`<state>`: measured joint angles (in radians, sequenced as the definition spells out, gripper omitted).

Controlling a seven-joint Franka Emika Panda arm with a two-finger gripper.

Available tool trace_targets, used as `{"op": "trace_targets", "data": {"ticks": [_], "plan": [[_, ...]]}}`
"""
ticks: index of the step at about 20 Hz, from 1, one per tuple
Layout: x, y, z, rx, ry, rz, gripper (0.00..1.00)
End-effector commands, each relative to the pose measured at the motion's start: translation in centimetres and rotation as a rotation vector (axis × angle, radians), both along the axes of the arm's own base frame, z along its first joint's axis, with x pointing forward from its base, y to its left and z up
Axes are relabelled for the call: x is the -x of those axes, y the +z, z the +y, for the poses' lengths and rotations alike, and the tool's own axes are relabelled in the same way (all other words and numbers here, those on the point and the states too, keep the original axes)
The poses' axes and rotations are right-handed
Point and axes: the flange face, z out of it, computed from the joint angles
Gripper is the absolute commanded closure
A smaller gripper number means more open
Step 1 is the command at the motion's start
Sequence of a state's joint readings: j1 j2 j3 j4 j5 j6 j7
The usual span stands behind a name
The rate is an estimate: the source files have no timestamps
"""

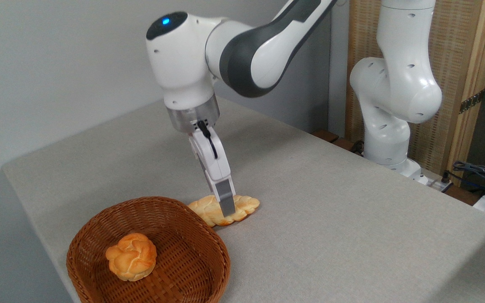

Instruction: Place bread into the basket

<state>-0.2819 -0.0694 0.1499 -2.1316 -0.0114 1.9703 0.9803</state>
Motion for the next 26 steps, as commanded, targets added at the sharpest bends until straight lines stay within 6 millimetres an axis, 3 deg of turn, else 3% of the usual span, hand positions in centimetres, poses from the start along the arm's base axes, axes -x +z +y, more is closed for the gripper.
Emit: {"op": "trace_targets", "data": {"ticks": [1,13,15,17,26], "plan": [[0.0,-1.7,0.2,-0.041,-0.038,0.002,0.00],[0.0,-2.7,-1.4,-0.045,-0.063,0.019,0.01],[0.1,-2.7,-1.4,-0.046,-0.067,0.019,0.31],[0.0,-2.6,-1.4,-0.046,-0.067,0.018,0.46],[0.3,-2.7,-2.6,-0.046,-0.089,0.026,0.46]]}}
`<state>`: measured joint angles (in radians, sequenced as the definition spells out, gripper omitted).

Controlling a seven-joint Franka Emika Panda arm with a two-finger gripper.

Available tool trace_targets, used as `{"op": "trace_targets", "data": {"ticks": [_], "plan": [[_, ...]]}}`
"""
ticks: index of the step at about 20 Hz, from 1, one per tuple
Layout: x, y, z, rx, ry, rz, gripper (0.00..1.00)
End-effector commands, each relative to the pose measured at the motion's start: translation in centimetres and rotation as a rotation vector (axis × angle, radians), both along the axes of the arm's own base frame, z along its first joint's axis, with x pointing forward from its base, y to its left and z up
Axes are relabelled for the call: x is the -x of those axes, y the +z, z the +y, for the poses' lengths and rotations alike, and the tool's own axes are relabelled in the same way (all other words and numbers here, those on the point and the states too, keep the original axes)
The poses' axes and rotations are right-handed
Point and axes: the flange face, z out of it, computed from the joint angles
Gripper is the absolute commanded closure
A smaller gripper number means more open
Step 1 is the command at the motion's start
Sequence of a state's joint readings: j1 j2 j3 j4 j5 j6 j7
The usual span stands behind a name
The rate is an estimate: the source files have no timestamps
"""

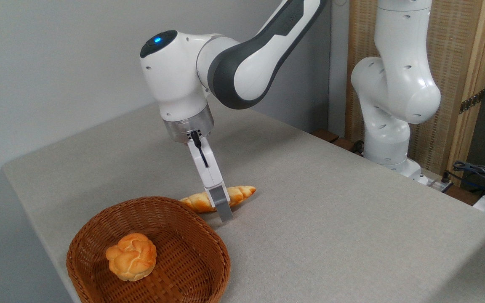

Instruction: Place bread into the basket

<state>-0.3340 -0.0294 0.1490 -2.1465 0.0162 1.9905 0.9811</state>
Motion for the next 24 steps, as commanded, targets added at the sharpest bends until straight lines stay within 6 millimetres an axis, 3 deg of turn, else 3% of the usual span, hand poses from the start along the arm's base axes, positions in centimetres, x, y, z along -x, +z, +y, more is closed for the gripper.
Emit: {"op": "trace_targets", "data": {"ticks": [1,3,7,16,18,24], "plan": [[0.1,-0.1,0.0,-0.011,-0.022,-0.004,0.49],[0.2,-0.1,-0.1,-0.011,-0.022,-0.004,0.53],[0.3,0.3,-0.5,-0.008,-0.023,-0.007,0.71],[2.2,2.4,-2.1,0.000,-0.049,0.033,0.72],[2.5,2.6,-2.7,-0.001,-0.060,0.039,0.76],[2.7,3.6,-2.7,0.008,-0.045,0.021,0.76]]}}
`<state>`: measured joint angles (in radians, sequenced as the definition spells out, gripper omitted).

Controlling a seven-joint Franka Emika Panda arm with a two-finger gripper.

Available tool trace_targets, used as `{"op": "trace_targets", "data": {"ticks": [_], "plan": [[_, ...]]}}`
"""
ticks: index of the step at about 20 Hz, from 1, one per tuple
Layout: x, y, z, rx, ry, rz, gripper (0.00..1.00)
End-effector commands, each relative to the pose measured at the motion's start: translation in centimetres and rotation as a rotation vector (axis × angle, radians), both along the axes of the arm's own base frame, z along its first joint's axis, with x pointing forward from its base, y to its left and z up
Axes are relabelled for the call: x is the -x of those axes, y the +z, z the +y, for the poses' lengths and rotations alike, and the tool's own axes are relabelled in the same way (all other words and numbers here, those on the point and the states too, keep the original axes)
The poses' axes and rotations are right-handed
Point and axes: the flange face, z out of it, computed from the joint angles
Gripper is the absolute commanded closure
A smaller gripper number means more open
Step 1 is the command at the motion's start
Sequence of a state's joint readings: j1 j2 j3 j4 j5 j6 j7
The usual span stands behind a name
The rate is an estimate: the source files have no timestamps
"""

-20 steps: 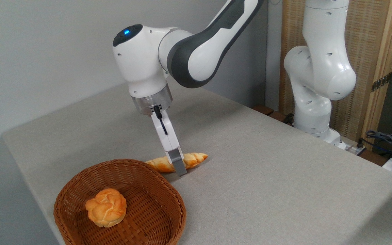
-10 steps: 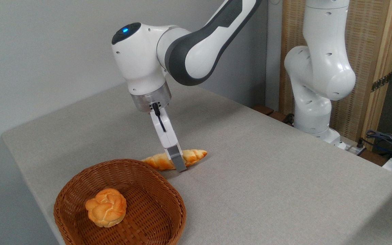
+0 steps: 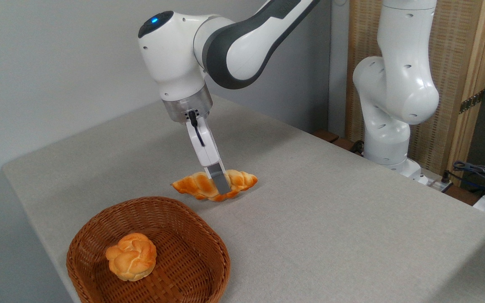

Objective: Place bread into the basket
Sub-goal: 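Lift the gripped loaf up off the table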

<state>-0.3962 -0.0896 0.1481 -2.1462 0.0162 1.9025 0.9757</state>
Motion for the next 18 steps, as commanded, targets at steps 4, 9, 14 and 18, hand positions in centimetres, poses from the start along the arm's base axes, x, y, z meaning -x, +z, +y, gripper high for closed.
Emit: {"op": "trace_targets", "data": {"ticks": [4,9,14,18], "plan": [[0.4,3.9,0.2,0.051,0.030,-0.054,0.75],[-1.4,8.0,2.4,0.113,0.096,-0.148,0.74],[-4.8,9.2,7.3,0.199,0.241,-0.318,0.74],[-7.0,8.3,9.2,0.251,0.336,-0.412,0.67]]}}
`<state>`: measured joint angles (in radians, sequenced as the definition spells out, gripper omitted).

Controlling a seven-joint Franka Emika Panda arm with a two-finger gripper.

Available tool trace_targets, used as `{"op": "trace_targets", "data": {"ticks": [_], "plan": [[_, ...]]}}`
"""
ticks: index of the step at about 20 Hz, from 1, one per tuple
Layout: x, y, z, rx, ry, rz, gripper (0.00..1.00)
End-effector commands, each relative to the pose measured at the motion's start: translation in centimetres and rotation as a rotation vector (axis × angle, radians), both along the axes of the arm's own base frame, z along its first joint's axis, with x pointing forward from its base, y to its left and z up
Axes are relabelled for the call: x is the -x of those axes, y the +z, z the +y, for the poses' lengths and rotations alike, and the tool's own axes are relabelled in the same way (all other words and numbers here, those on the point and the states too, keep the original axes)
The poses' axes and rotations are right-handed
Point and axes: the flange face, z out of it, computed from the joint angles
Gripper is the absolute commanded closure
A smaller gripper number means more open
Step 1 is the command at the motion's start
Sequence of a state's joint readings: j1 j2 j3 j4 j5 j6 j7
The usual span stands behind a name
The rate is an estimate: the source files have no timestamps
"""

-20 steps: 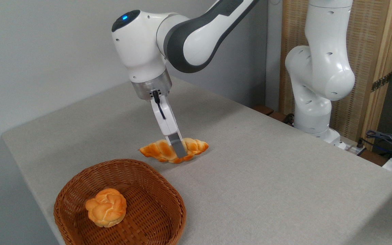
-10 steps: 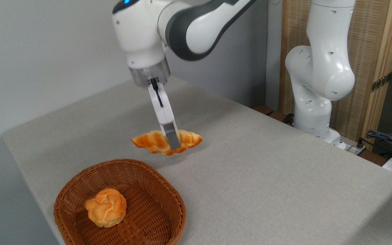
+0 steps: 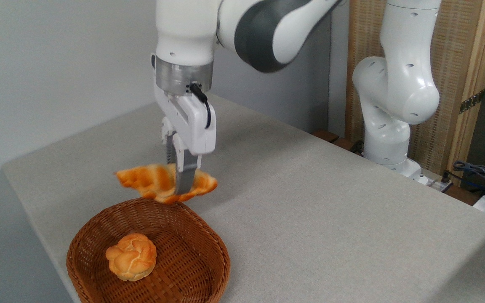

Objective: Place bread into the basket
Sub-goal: 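Carry the loaf over the wicker basket, lower it in, and release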

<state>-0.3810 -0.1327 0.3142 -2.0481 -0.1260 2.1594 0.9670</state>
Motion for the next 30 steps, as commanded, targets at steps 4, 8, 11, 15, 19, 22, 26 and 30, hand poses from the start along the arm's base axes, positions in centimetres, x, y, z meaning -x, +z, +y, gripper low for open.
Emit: {"op": "trace_targets", "data": {"ticks": [4,8,11,15,19,22,26,30], "plan": [[-3.1,-2.0,0.5,0.072,0.189,-0.085,0.02],[-3.3,-2.2,0.5,0.080,0.221,-0.085,0.00],[-3.3,-2.5,0.5,0.077,0.221,-0.079,0.00],[-3.4,-2.6,0.4,0.074,0.218,-0.078,0.00],[-3.3,-2.5,0.4,0.076,0.219,-0.081,0.00],[-3.0,-1.7,0.5,0.076,0.214,-0.085,0.00],[-1.5,0.0,1.0,0.088,0.212,-0.006,0.00],[0.1,1.4,3.1,-0.027,0.176,0.162,0.00]]}}
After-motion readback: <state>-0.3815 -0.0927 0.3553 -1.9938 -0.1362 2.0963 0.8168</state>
